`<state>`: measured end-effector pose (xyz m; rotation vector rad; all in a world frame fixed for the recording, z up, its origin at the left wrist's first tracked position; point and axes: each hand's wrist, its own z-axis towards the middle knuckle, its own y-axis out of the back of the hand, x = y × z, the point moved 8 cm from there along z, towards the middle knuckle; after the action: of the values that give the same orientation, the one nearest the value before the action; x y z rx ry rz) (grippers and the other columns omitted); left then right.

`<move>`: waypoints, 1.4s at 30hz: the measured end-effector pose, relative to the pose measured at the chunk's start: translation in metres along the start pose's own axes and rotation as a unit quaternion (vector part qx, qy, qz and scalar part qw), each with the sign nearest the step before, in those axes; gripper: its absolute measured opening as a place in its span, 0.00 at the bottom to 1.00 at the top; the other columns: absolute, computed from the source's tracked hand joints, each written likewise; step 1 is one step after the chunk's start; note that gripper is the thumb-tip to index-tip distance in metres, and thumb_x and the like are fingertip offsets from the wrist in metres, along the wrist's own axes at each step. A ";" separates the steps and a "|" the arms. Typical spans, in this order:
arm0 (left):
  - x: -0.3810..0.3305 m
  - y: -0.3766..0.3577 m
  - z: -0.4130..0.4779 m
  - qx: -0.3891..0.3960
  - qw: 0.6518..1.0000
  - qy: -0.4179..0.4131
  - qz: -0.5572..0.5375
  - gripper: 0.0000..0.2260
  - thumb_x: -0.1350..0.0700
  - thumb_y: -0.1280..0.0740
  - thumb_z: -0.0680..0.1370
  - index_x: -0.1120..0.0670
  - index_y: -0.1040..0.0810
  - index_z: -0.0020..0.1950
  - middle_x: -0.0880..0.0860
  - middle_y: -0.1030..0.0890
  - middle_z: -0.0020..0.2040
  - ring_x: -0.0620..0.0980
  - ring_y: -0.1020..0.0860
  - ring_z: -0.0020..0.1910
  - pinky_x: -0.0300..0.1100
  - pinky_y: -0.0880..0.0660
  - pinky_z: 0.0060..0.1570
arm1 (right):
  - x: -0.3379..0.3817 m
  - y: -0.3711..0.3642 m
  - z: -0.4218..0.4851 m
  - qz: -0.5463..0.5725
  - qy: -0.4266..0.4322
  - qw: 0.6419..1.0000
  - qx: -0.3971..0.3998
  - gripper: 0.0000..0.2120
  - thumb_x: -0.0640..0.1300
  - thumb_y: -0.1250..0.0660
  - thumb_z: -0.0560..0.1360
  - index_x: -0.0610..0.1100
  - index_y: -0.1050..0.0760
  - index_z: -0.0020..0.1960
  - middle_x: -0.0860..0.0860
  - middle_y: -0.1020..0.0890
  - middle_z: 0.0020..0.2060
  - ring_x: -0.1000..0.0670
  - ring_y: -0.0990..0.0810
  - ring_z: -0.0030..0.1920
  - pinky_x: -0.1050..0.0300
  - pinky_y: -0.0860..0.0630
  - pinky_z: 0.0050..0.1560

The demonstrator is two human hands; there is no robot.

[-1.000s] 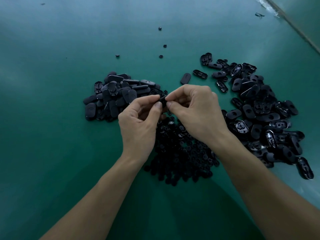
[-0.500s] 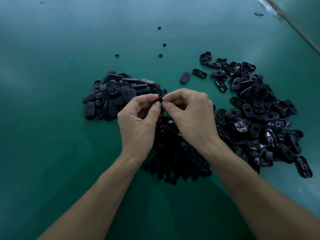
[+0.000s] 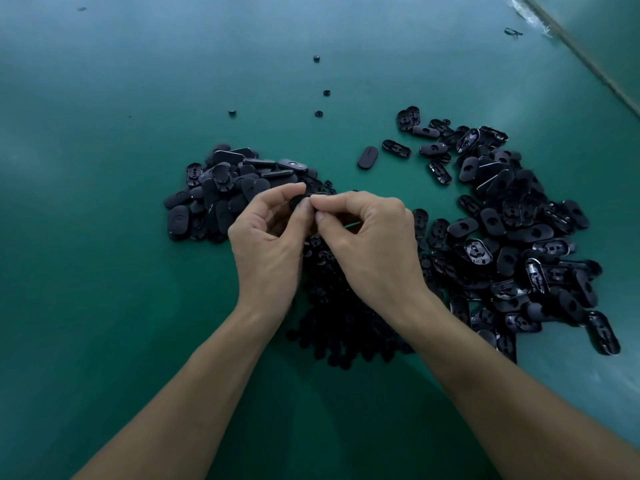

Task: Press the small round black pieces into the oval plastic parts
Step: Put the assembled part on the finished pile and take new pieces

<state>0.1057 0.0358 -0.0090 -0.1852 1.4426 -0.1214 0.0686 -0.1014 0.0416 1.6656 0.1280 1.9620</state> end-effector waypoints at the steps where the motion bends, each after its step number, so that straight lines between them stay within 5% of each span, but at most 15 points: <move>1: 0.000 0.000 0.000 0.000 1.000 0.001 -0.007 0.07 0.63 0.29 0.79 0.52 0.18 0.52 0.50 0.15 0.44 0.47 0.17 0.45 0.37 0.21 0.47 | -0.001 0.000 -0.001 0.008 -0.006 1.000 0.003 0.09 0.37 0.28 0.75 0.44 0.14 0.53 0.54 0.13 0.44 0.61 0.16 0.43 0.68 0.22 0.49; 11: 0.003 -0.004 -0.001 0.010 1.000 0.000 0.007 0.08 0.60 0.29 0.78 0.49 0.18 0.53 0.52 0.14 0.47 0.50 0.16 0.46 0.43 0.19 0.49 | -0.007 0.007 0.011 -0.047 0.003 0.998 0.050 0.11 0.40 0.28 0.76 0.52 0.16 0.56 0.55 0.20 0.47 0.61 0.22 0.42 0.74 0.29 0.43; 14: 0.005 -0.004 -0.001 0.013 1.000 -0.001 0.026 0.08 0.58 0.29 0.77 0.47 0.17 0.53 0.52 0.14 0.48 0.52 0.16 0.50 0.48 0.19 0.54 | -0.012 0.006 0.016 -0.028 -0.017 0.995 0.089 0.10 0.41 0.27 0.76 0.49 0.17 0.56 0.57 0.16 0.44 0.61 0.18 0.44 0.68 0.22 0.48; 26: 0.006 -0.011 -0.002 0.042 0.999 -0.006 0.014 0.10 0.64 0.29 0.78 0.51 0.18 0.55 0.46 0.14 0.42 0.42 0.16 0.44 0.33 0.21 0.48 | -0.023 0.008 0.028 -0.006 -0.044 0.991 0.128 0.05 0.40 0.26 0.74 0.45 0.16 0.49 0.53 0.14 0.39 0.56 0.15 0.40 0.56 0.17 0.47; 31: 0.005 -0.009 -0.003 0.036 0.999 -0.004 0.021 0.10 0.65 0.28 0.77 0.54 0.17 0.55 0.48 0.14 0.41 0.43 0.16 0.42 0.34 0.21 0.46 | -0.027 0.007 0.029 -0.012 -0.052 0.991 0.120 0.04 0.40 0.27 0.72 0.48 0.16 0.45 0.54 0.15 0.35 0.59 0.17 0.36 0.62 0.21 0.40; 42: 0.001 -0.006 -0.004 0.012 0.999 -0.006 0.032 0.09 0.64 0.26 0.75 0.50 0.16 0.50 0.46 0.16 0.37 0.45 0.17 0.39 0.38 0.20 0.45 | -0.021 0.009 0.030 -0.016 -0.040 0.991 0.125 0.03 0.40 0.26 0.73 0.46 0.15 0.45 0.53 0.14 0.36 0.57 0.16 0.37 0.59 0.19 0.43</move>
<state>0.1015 0.0296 -0.0091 -0.1198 1.4323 -0.0839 0.0949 -0.1274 0.0337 1.8855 0.3832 1.9140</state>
